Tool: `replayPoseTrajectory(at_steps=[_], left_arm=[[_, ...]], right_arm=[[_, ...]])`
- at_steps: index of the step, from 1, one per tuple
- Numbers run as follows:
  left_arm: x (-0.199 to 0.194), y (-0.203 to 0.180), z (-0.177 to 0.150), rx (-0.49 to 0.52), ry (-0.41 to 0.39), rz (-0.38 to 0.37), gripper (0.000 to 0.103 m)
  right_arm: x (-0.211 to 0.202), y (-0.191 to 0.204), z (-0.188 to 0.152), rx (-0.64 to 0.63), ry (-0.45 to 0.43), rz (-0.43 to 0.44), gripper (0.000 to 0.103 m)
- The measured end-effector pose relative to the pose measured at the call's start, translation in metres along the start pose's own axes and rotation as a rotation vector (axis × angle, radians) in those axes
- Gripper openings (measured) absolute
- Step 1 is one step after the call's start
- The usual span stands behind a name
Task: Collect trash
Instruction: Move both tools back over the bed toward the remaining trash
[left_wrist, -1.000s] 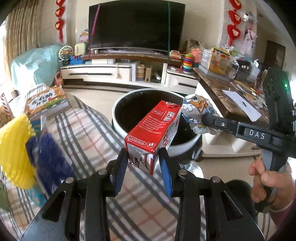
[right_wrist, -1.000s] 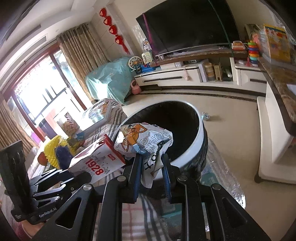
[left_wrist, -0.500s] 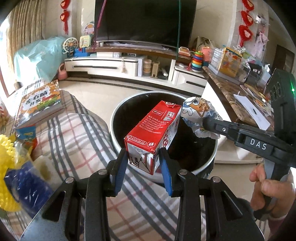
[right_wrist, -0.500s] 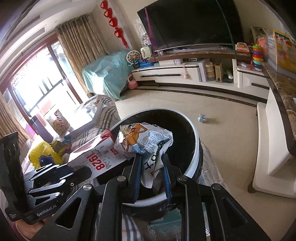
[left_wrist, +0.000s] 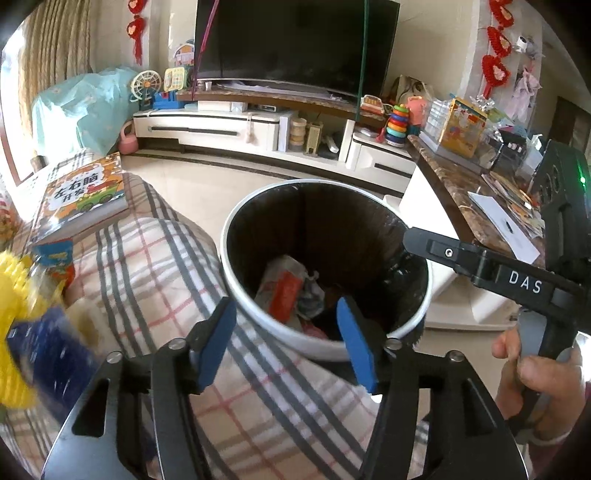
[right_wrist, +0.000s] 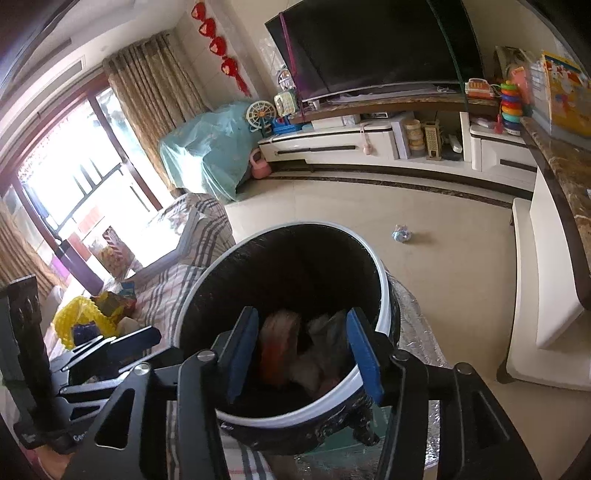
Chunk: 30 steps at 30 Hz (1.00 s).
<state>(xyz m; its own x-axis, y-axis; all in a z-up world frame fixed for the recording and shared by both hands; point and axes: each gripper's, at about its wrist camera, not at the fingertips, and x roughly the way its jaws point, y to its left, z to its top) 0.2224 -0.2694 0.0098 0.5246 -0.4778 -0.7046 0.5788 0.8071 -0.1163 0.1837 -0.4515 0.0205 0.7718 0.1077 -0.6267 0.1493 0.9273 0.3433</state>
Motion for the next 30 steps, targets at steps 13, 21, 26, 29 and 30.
replayPoseTrajectory(at_steps=[13, 21, 26, 29, 30], left_arm=[[-0.055, 0.032, -0.065, -0.088, -0.017, 0.005, 0.068], [-0.086, 0.076, -0.099, -0.203, -0.034, 0.082, 0.068], [-0.098, 0.101, -0.117, -0.262, -0.038, 0.147, 0.068], [-0.103, 0.115, -0.127, -0.289, -0.037, 0.188, 0.068], [-0.105, 0.12, -0.13, -0.3, -0.034, 0.201, 0.068]], right_arm=[[-0.025, 0.033, -0.037, 0.014, -0.031, 0.068, 0.079], [-0.02, 0.066, -0.06, -0.002, 0.007, 0.126, 0.08], [-0.014, 0.089, -0.074, -0.028, 0.036, 0.168, 0.08], [-0.01, 0.101, -0.08, -0.036, 0.057, 0.197, 0.08], [-0.008, 0.105, -0.081, -0.038, 0.063, 0.206, 0.08]])
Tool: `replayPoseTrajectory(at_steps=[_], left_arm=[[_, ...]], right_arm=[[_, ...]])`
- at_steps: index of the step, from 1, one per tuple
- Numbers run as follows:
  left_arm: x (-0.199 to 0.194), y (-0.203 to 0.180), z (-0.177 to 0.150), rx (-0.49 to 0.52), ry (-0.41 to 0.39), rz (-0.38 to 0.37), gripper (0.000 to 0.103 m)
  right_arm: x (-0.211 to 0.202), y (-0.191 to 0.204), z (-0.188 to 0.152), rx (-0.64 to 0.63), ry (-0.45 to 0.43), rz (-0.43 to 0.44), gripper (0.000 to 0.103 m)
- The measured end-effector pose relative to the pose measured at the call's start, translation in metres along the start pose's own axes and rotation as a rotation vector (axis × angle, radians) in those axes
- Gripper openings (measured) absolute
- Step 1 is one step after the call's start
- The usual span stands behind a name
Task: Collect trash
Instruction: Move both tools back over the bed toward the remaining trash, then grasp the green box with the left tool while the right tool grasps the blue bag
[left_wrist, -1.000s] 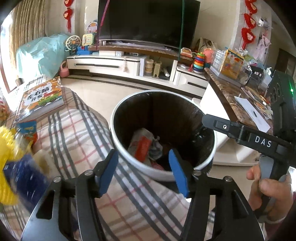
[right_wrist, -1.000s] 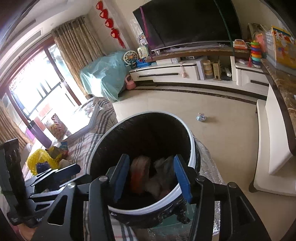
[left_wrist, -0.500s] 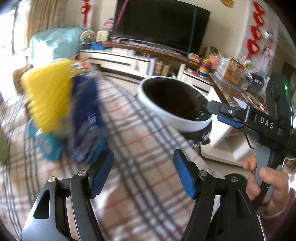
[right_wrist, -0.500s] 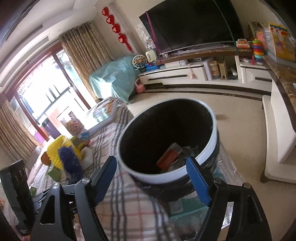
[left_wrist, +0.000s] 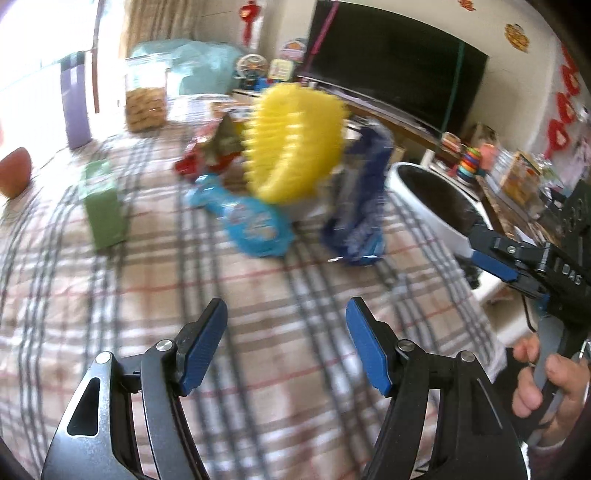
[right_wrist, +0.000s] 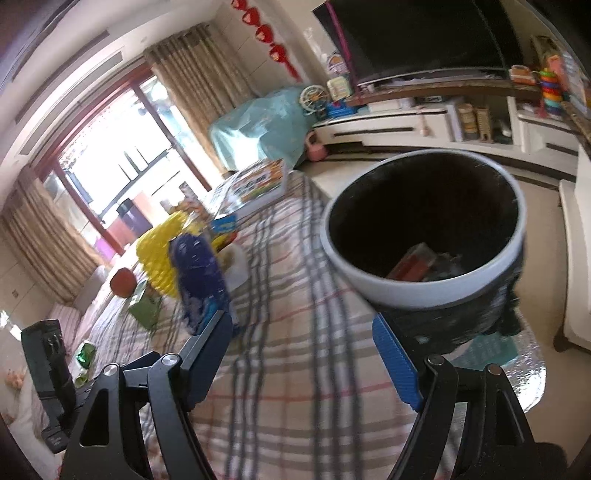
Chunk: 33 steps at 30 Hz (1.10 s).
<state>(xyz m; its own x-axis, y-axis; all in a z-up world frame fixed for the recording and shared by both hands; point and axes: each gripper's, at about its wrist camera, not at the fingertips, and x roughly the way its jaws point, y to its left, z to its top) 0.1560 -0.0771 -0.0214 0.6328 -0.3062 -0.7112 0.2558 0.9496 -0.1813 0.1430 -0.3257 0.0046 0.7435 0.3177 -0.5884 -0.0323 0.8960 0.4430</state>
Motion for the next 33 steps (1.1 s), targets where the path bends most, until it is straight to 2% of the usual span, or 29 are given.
replayPoseTrajectory(at_steps=[6, 17, 29, 33], left_arm=[[-0.005, 0.035, -0.004, -0.055, -0.009, 0.061, 0.069], [-0.005, 0.082, 0.006, -0.17, -0.029, 0.15, 0.076], [0.022, 0.102, 0.04, -0.169, -0.028, 0.319, 0.078], [0.032, 0.113, 0.051, -0.19, -0.025, 0.367, 0.08]], right_arm=[[0.018, 0.026, -0.006, -0.019, 0.036, 0.035, 0.082], [0.045, 0.057, -0.011, -0.065, 0.074, 0.06, 0.082], [0.069, 0.078, -0.004, -0.108, 0.077, 0.048, 0.082], [0.078, 0.084, 0.001, -0.141, 0.071, 0.013, 0.082]])
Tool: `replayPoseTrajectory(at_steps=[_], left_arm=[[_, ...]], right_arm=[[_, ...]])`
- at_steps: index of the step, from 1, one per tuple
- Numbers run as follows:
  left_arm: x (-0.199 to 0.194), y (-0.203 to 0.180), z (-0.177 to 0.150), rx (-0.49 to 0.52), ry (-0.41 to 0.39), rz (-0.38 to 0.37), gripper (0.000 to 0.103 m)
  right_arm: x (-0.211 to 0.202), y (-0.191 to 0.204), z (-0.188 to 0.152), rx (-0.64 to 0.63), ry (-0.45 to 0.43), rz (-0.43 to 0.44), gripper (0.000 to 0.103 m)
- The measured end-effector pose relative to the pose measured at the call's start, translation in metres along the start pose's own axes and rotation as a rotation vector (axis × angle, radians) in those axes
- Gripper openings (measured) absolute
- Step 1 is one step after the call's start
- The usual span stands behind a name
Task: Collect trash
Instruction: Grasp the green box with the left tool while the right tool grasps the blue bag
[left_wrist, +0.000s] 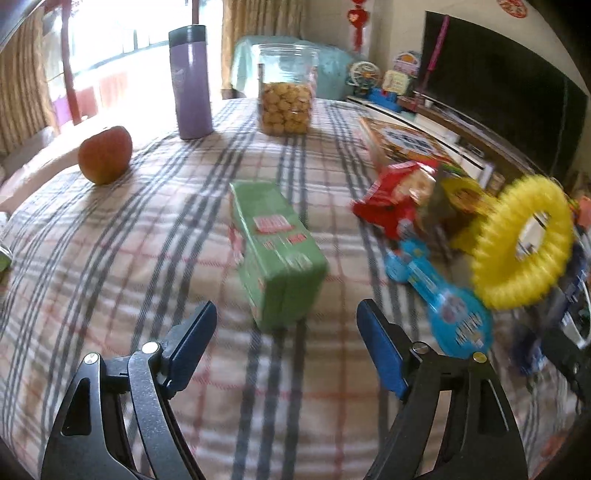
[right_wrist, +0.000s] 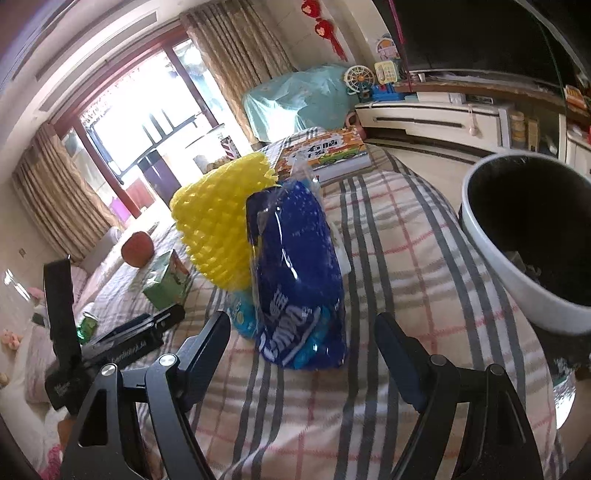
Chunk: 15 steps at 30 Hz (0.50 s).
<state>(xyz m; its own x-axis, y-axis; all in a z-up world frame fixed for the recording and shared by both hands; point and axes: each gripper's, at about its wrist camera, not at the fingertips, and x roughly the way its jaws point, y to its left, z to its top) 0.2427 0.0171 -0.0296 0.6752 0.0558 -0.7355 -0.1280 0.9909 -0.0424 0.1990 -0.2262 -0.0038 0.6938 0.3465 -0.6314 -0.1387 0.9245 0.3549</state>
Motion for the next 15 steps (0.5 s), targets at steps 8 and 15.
replayPoseTrajectory(at_steps=[8, 15], left_arm=[[0.017, 0.008, 0.007, 0.005, 0.016, 0.0, 0.037], [-0.009, 0.007, -0.008, 0.023, -0.031, -0.059, 0.034]], right_arm=[[0.015, -0.002, -0.002, -0.019, 0.04, -0.028, 0.053], [-0.006, -0.008, -0.012, -0.003, 0.008, -0.016, 0.045]])
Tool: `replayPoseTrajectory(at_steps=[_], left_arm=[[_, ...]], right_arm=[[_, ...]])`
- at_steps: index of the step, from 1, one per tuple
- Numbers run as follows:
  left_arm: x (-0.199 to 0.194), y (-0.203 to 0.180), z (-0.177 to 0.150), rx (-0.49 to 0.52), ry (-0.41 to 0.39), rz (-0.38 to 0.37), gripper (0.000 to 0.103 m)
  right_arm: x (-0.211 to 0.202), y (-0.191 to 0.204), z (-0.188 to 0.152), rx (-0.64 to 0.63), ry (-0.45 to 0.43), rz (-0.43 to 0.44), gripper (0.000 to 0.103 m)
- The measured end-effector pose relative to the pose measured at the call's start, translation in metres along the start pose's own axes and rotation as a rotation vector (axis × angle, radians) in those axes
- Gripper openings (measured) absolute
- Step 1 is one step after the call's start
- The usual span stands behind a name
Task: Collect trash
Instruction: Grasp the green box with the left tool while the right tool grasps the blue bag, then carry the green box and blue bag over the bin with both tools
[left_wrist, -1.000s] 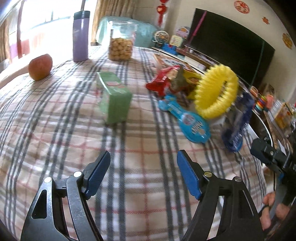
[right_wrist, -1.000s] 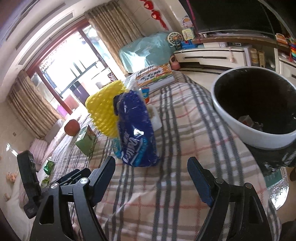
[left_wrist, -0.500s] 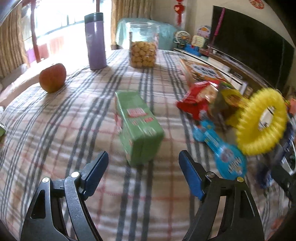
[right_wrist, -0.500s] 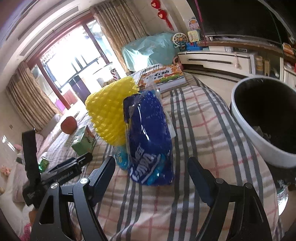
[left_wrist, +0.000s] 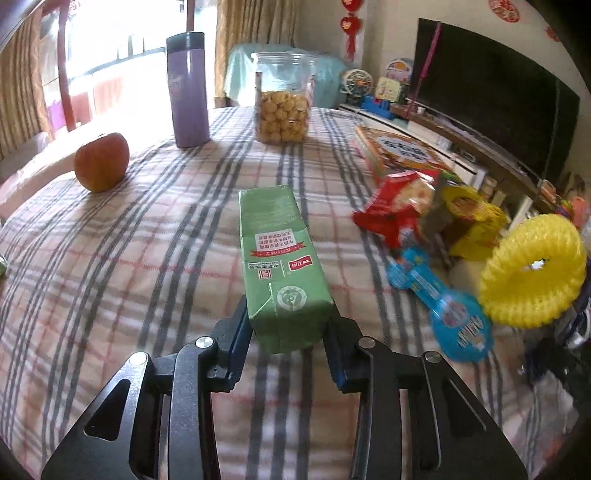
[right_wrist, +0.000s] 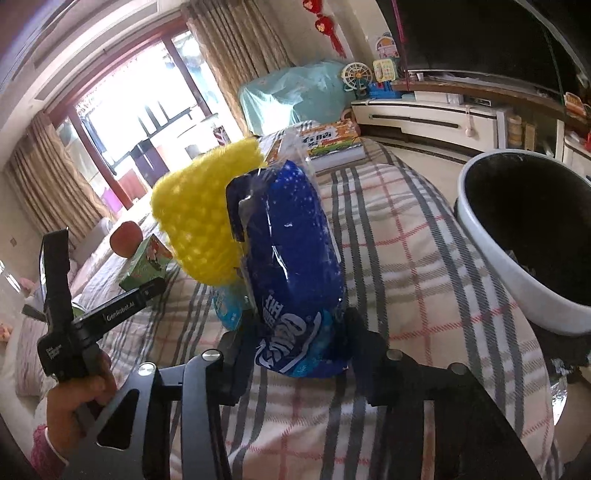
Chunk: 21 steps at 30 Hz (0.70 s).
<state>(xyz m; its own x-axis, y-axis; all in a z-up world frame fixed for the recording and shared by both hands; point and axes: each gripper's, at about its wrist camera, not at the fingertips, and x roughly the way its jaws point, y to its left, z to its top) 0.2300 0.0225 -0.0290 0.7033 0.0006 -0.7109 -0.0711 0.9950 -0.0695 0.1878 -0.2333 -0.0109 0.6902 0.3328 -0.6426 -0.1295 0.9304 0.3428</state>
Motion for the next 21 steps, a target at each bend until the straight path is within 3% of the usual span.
replayPoseTrajectory(at_steps=[10, 21], left_arm=[[-0.046, -0.033, -0.037, 0.062, -0.002, -0.143, 0.033], [-0.082, -0.075, -0.053, 0.138, -0.024, -0.265, 0.032]], right_arm=[[-0.028, -0.021, -0.007, 0.044, -0.039, -0.015, 0.045], [-0.057, -0.046, -0.014, 0.089, -0.081, -0.054, 0.045]])
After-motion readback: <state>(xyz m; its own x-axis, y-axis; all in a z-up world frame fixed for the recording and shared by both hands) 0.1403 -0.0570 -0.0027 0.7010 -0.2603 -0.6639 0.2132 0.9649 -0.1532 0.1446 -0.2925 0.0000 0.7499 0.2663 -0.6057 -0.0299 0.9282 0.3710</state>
